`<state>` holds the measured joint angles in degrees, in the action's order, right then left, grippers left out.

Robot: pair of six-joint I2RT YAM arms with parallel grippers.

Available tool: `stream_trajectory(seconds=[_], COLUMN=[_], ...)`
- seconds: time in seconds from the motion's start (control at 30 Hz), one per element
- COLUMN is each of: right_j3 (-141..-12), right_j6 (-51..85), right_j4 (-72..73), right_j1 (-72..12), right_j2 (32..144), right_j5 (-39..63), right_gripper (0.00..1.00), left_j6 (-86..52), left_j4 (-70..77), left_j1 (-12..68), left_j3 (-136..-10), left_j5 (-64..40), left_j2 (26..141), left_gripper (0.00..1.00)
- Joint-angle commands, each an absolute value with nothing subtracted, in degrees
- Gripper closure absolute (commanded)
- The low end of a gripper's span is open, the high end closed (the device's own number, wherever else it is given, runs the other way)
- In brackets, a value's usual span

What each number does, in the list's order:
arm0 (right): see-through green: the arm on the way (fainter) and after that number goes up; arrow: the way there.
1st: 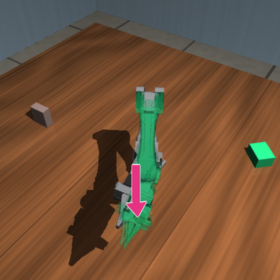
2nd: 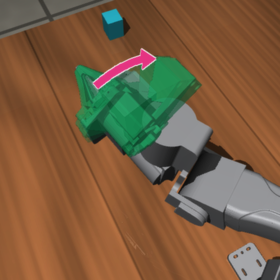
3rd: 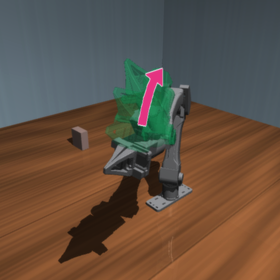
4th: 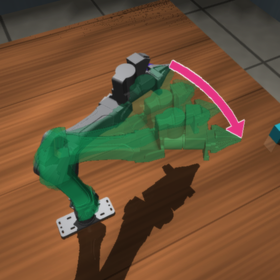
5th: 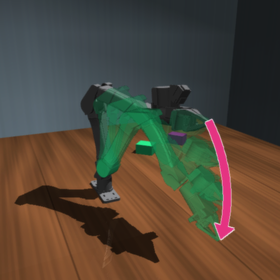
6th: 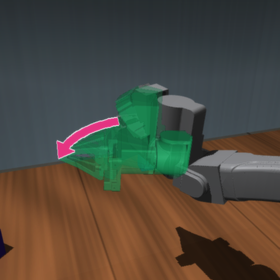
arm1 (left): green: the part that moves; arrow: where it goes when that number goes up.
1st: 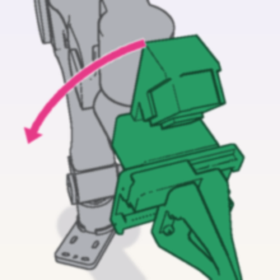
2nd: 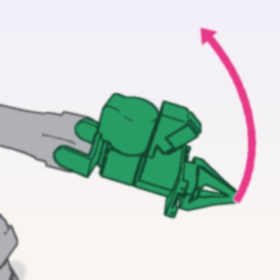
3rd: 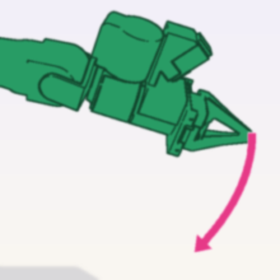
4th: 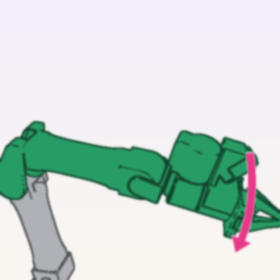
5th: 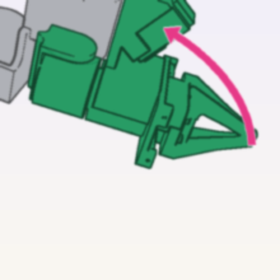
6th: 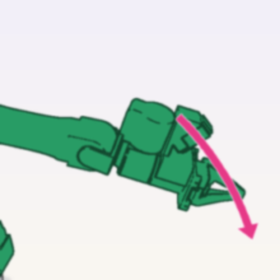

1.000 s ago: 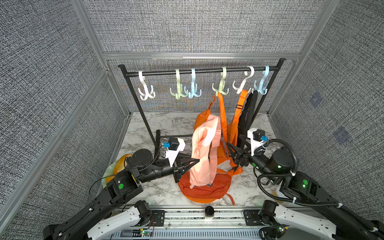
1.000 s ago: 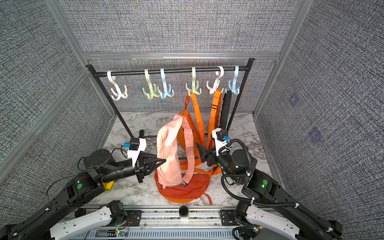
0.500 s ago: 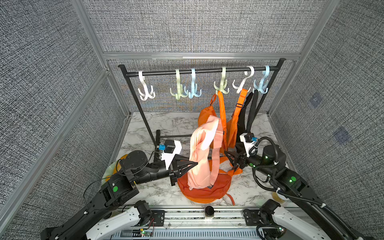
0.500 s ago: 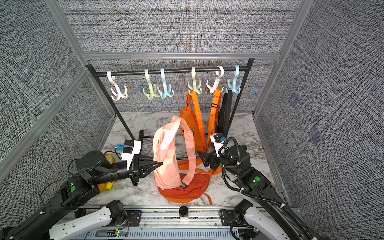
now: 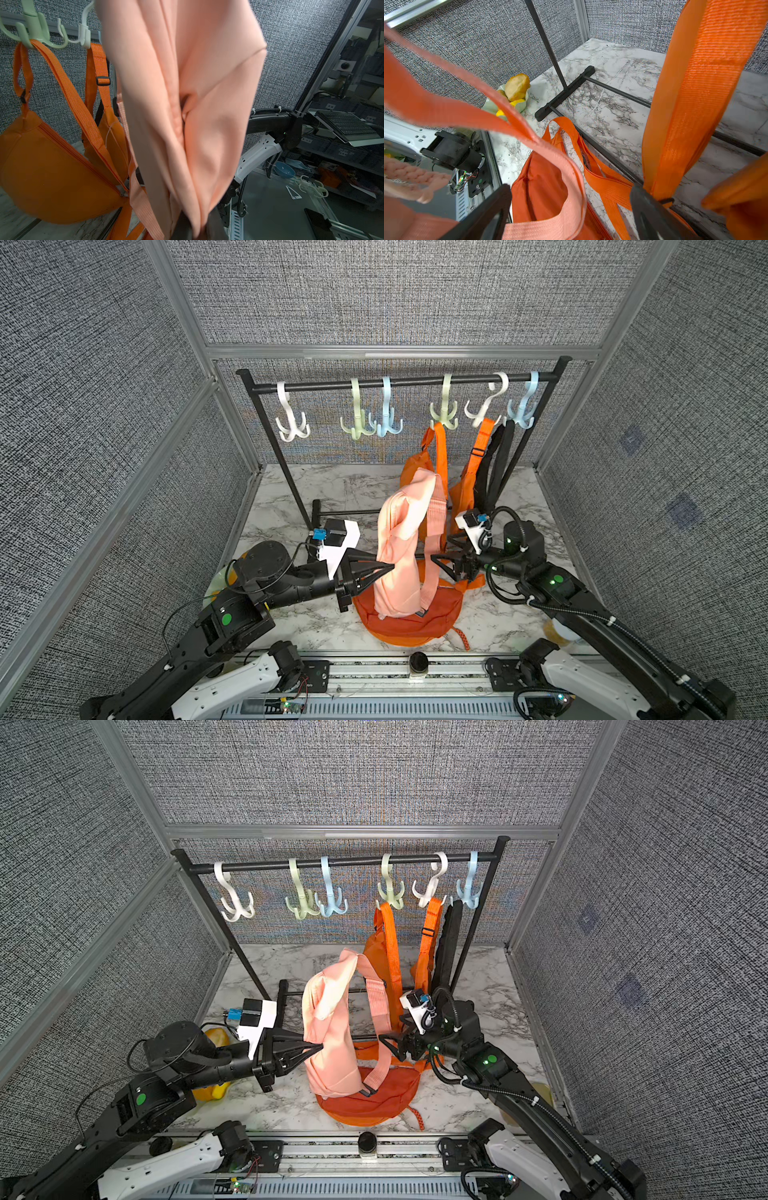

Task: Hang the bag on a hook
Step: Pick up the bag from the bag.

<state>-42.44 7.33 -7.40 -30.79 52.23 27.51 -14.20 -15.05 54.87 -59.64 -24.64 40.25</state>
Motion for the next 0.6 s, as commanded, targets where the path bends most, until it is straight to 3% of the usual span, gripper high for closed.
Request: stream_trajectory(seconds=[0.0,0.07,0.17,0.4,0.57], right_j3=[-42.43,-42.70,-43.82,-44.51,-46.02], right_j6=[7.44,7.95,8.73,11.75,14.46], right_j4=[-2.33,-1.33,-0.91,0.89,-2.10], right_j1=[-30.69,-30.67,-30.62,-30.60,-30.63], right_j2=[53.92,55.34,57.80,59.49,57.00], right_j5=[30.56,32.59,35.59,34.30,21.55], right_gripper=[0.11,0.17,0.36,1.00,1.00], left_j6=[-14.73,-15.06,-15.42,-15.49,-14.82], left_j4=[-12.22,-11.86,-11.35,-10.93,-11.49], left_j1=[54.85,54.85,54.84,54.87,54.85], left_j3=[-59.44,-59.08,-58.50,-57.24,-55.06], left_j5=[-25.41,-25.27,-24.90,-23.28,-15.82], left_j2=[39.86,39.63,39.25,37.38,33.36], left_gripper=[1.00,1.00,1.00,1.00,1.00])
